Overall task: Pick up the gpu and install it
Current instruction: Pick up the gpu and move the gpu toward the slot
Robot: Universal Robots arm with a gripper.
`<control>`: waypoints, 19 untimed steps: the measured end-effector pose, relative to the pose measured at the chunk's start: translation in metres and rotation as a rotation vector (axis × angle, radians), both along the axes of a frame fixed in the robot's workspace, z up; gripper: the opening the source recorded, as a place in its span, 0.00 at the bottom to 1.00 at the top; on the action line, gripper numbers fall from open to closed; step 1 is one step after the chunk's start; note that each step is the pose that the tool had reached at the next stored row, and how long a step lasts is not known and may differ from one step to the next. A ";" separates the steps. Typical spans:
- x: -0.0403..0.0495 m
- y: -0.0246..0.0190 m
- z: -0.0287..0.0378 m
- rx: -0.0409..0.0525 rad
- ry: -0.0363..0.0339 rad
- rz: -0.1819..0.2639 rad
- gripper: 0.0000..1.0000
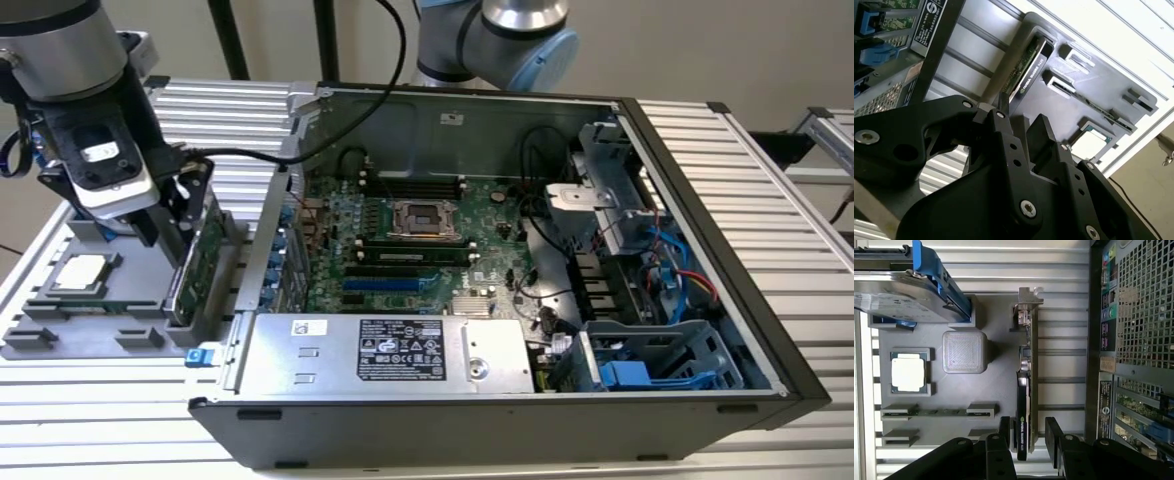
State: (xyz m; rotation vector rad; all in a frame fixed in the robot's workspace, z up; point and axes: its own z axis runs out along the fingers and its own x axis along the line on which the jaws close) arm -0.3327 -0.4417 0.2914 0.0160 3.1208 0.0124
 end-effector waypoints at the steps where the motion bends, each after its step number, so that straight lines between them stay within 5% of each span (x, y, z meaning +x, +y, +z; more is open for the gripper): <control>1: 0.0000 0.0000 -0.0005 -0.0005 0.0001 0.000 1.00; 19: 0.0000 0.0000 -0.0064 -0.0069 -0.0001 0.000 1.00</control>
